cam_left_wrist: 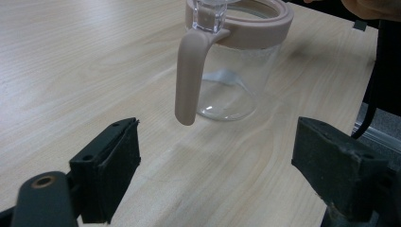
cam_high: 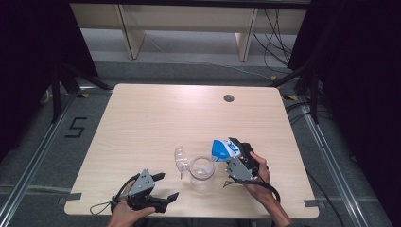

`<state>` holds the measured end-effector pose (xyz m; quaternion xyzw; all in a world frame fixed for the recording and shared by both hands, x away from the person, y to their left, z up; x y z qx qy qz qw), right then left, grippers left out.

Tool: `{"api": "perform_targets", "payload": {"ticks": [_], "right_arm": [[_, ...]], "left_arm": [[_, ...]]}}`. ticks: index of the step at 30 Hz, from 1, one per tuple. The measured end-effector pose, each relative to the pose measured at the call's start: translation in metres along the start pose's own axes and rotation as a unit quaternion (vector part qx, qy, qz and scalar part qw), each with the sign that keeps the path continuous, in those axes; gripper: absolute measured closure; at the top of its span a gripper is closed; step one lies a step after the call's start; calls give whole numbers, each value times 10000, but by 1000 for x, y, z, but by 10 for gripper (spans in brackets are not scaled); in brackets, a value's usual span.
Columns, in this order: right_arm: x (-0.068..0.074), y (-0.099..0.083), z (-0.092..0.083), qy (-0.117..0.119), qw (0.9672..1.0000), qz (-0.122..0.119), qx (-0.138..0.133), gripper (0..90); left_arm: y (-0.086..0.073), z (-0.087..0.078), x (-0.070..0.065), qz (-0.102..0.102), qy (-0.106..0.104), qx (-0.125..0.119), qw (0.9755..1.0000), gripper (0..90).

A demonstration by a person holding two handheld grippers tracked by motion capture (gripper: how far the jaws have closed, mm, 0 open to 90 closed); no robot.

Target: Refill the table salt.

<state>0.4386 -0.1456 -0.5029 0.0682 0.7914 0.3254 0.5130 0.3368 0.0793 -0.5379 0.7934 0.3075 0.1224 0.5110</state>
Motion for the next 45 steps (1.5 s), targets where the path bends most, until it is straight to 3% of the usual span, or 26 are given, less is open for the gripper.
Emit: {"api": "perform_targets", "payload": {"ticks": [11,13,15,16,23,25,26,27,29,39,40,41,45], "right_arm": [[3,5,-1,-106,9994,-333,29,421],[2,6,-1,-114,9986,-507,5,422],[4,6,-2,-116,9990,-422,22,422],[4,6,-2,-113,9989,-448,14,422],[3,8,0,-236,9965,-795,-44,425],[5,6,0,-194,9967,-793,3,425],[5,6,0,-196,9966,-801,6,425],[5,6,0,-206,9965,-811,16,425],[2,7,-1,-306,9950,-946,4,425],[3,8,0,-378,9934,-1086,42,428],[0,10,0,-404,9906,-1303,23,428],[3,8,0,-410,9930,-1106,48,428],[5,8,0,-316,9931,-1125,66,431]], "left_arm": [[0,0,0,-25,29,-36,10000,152],[1,0,1,-38,37,-45,10000,152],[1,0,1,-74,43,-71,9999,152],[0,-1,3,57,75,0,10000,152],[1,0,2,36,30,-67,10000,152],[1,0,2,23,43,-62,10000,152],[1,0,1,-78,43,-60,9999,152],[1,0,1,-32,39,-49,10000,152],[1,0,1,-47,36,-49,10000,152],[0,0,1,-32,31,-34,10000,152],[0,0,1,-40,31,-37,10000,152],[0,0,1,-39,31,-38,10000,152],[0,0,1,-24,30,-24,10000,152]]}}
Point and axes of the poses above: each handheld gripper's, and its own axes: z roughly forward along the jaws, y roughly out of its top, x roughly to its left, the point moved 9 cm from there along z, roughly forward along the jaws
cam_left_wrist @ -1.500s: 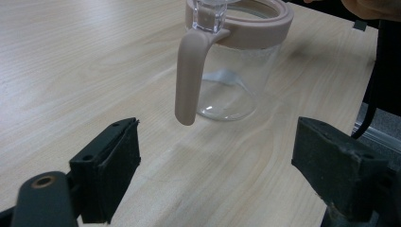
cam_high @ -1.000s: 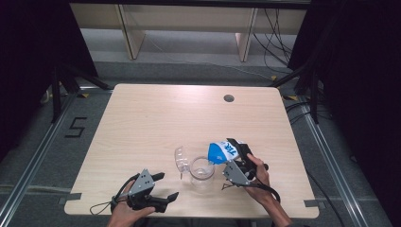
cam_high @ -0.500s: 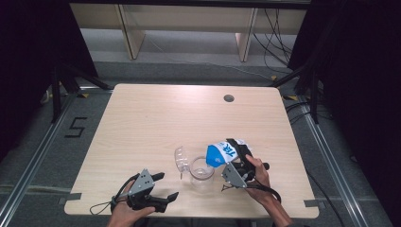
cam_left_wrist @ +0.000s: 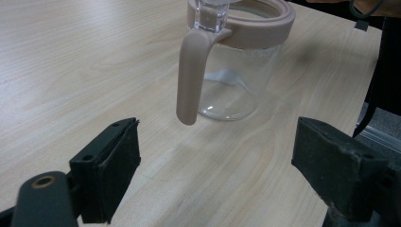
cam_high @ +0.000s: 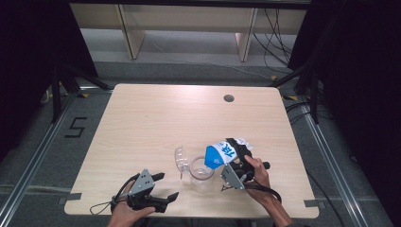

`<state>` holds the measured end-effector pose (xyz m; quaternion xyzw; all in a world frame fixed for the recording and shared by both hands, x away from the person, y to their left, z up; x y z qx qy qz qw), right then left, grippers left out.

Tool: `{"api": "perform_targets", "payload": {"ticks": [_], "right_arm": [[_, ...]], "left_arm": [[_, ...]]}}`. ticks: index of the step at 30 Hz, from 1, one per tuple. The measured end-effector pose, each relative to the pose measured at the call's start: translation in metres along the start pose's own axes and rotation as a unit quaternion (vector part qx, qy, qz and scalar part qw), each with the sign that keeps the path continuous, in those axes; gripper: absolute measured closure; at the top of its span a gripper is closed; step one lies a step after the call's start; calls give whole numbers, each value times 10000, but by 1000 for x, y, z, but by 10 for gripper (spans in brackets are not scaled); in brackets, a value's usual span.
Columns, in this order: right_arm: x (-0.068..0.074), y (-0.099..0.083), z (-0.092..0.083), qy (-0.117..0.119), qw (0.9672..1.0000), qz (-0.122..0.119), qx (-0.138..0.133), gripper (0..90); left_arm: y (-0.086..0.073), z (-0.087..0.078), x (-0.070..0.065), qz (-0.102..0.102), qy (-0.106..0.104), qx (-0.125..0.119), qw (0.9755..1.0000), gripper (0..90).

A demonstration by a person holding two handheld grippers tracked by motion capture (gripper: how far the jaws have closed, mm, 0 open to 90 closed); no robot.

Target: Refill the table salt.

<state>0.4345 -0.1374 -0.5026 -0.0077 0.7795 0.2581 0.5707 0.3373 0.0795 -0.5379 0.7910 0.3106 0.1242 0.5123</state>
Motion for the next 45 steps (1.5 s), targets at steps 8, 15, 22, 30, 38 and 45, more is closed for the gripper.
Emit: {"api": "perform_targets", "payload": {"ticks": [8,15,22,30,38,45], "right_arm": [[-2,1,0,-97,9990,-432,84,432],[2,0,0,-113,9996,-229,108,435],[3,0,0,-175,9990,-354,193,441],[0,0,0,-243,9979,-545,236,442],[1,1,1,-231,9980,-556,200,442],[-2,3,0,-360,9965,-743,128,445]], "left_arm": [[1,0,1,114,-9,1,9999,152],[0,0,1,127,-11,12,9999,152],[1,0,1,132,-7,15,9999,152],[0,0,1,76,25,17,10000,152],[0,0,1,73,21,6,10000,152],[0,0,0,-19,17,-10,10000,152]]}}
Point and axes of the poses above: each handheld gripper's, and its own axes: z roughly forward along the jaws, y roughly out of its top, x roughly to its left, the point moved 9 cm from there along z, roughly forward along the jaws
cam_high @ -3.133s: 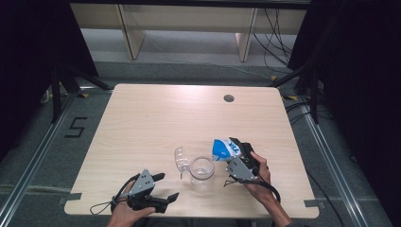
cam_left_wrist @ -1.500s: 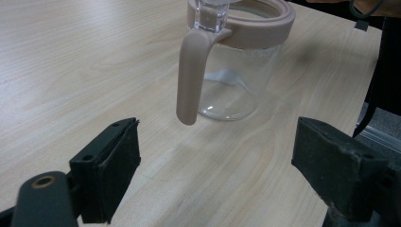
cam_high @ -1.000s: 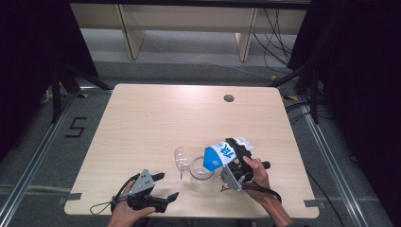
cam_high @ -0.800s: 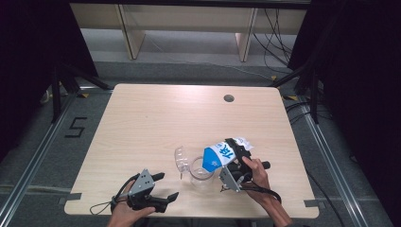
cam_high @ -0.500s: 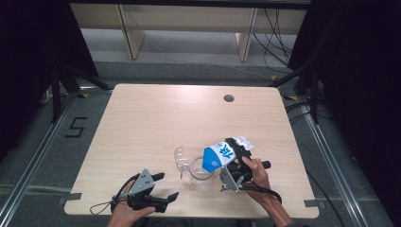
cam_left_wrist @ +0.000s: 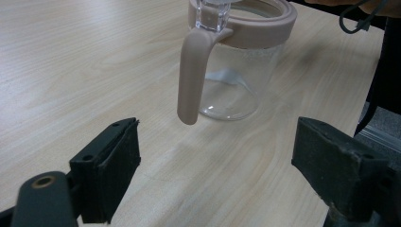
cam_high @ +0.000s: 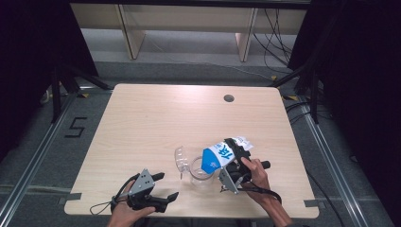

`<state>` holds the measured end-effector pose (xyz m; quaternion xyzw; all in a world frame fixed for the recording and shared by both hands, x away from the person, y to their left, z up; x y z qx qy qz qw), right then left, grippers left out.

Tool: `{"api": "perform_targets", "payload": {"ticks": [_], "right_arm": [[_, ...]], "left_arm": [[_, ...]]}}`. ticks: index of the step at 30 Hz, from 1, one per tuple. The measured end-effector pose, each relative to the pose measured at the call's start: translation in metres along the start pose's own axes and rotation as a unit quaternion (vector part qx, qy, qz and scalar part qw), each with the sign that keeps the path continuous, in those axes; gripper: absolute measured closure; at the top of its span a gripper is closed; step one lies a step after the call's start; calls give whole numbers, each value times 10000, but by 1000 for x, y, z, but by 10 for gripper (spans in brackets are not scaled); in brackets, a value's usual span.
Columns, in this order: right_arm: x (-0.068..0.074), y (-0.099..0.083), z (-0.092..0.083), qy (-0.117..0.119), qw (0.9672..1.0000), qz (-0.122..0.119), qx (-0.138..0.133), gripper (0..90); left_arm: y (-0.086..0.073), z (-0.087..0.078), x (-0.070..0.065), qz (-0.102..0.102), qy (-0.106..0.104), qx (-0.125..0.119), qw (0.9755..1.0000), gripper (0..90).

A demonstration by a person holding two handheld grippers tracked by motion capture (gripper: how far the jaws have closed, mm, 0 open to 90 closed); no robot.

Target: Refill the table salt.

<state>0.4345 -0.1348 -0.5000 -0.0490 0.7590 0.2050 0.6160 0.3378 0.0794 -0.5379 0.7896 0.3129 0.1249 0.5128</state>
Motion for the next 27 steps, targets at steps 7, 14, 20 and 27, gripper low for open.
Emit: {"api": "perform_targets", "payload": {"ticks": [7,14,20,27], "right_arm": [[-7,2,-1,-87,9987,-507,14,447],[-5,1,0,-95,9997,-220,-23,450],[-10,0,-2,-156,9985,-516,60,450],[-6,0,-2,-186,9990,-394,103,455]], "left_arm": [[0,0,0,-10,3,-6,10000,153],[0,0,0,-7,3,-4,10000,152],[0,0,0,-7,4,-5,10000,152],[0,0,0,-11,5,-5,10000,152]]}}
Point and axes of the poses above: each handheld gripper's, and its own axes: z roughly forward along the jaws, y roughly out of its top, x roughly to its left, the point moved 9 cm from there along z, roughly forward along the jaws
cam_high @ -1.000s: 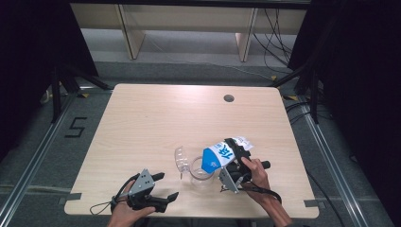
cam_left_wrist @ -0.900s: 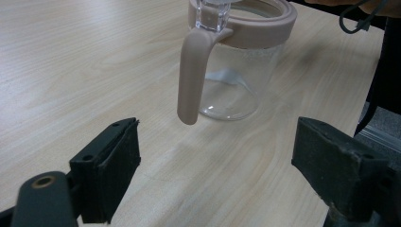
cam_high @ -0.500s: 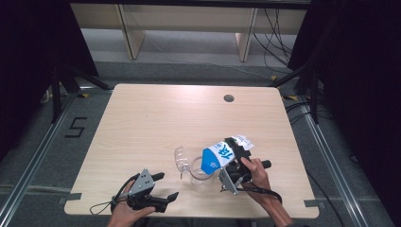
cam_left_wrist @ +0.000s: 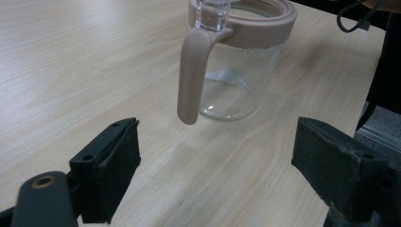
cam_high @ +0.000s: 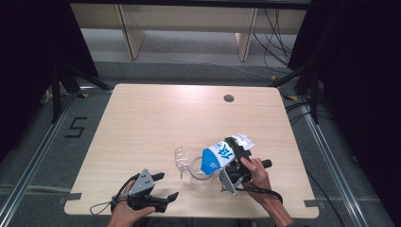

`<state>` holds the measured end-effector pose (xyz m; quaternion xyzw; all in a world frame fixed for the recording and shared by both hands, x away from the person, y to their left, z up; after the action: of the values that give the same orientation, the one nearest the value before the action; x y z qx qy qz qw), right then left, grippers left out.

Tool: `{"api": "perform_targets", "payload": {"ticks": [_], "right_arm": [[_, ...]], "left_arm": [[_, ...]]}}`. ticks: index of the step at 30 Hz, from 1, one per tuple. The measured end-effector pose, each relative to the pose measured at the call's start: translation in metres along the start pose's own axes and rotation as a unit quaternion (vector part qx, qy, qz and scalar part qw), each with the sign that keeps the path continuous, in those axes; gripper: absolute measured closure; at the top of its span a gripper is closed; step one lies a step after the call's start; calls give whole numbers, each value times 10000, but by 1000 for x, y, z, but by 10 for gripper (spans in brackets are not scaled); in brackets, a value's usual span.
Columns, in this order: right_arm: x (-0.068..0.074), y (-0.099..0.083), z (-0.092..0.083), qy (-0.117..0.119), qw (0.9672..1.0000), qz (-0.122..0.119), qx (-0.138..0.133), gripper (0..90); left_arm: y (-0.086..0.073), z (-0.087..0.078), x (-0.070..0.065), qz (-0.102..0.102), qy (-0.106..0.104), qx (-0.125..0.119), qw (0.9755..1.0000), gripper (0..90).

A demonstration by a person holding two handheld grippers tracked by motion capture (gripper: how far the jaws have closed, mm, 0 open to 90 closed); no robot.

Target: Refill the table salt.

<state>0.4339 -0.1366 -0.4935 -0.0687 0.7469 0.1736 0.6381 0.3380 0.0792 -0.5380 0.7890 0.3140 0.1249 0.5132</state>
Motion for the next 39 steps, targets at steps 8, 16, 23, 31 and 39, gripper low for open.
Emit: {"api": "perform_targets", "payload": {"ticks": [8,16,23,31,39], "right_arm": [[-5,4,0,-37,9992,-395,-69,459],[-6,3,0,-74,9990,-450,-32,461],[-5,3,0,-77,9992,-402,-31,463],[-7,2,0,-108,9989,-453,-12,464],[-3,0,0,-115,9998,-181,36,464]], "left_arm": [[0,0,0,9,-1,7,10000,152],[0,0,0,4,-1,8,10000,152],[0,0,0,-5,-13,-5,10000,152],[0,0,1,109,-13,14,9999,152],[0,0,0,13,-2,11,10000,152]]}}
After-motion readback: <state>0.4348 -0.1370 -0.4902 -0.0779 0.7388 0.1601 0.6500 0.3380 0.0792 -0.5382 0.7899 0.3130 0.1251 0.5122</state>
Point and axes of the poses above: each handheld gripper's, and its own axes: z roughly forward along the jaws, y roughly out of its top, x roughly to its left, the point moved 9 cm from there along z, roughly forward along the jaws
